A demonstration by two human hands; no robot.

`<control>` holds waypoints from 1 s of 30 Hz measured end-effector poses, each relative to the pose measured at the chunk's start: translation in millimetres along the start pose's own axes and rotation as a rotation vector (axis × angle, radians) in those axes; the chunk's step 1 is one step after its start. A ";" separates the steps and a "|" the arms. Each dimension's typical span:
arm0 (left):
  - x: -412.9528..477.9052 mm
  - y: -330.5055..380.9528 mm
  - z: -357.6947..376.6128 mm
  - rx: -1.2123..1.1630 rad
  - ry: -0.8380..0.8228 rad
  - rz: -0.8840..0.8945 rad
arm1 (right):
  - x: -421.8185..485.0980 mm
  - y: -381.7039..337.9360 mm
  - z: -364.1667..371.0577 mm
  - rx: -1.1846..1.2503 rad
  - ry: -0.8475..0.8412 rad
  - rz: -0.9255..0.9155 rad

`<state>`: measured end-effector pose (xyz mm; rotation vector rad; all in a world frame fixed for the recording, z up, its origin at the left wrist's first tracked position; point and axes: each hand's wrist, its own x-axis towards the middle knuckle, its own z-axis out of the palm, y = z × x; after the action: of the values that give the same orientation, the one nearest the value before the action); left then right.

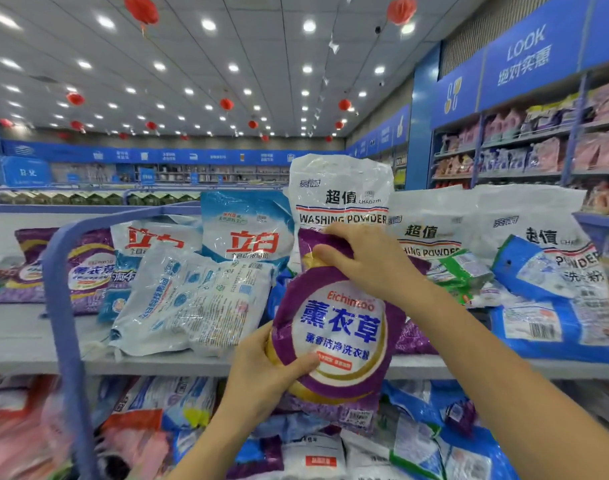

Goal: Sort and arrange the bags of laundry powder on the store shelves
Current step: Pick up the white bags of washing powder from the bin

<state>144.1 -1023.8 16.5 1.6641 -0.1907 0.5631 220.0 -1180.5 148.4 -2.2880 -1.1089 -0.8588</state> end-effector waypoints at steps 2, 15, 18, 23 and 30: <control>-9.9 -0.6 0.4 -0.015 0.005 -0.013 | 0.0 -5.3 5.7 0.020 0.070 -0.010; -50.8 -9.4 -85.1 -0.028 -0.135 -0.366 | 28.5 -84.6 51.4 0.154 0.279 -0.247; -66.0 2.9 -116.9 0.016 -0.161 -0.350 | 45.1 -106.2 73.7 0.091 0.271 -0.325; -90.0 1.0 -176.4 -0.015 -0.037 -0.315 | 74.2 -163.0 114.4 0.071 0.307 -0.394; -129.1 12.4 -291.5 0.096 0.021 -0.219 | 108.1 -287.5 168.1 0.126 0.425 -0.477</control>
<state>-46.6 -769.5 -11.1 1.7449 0.0350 0.4288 95.5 -853.2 142.2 -1.6466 -1.4710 -1.3344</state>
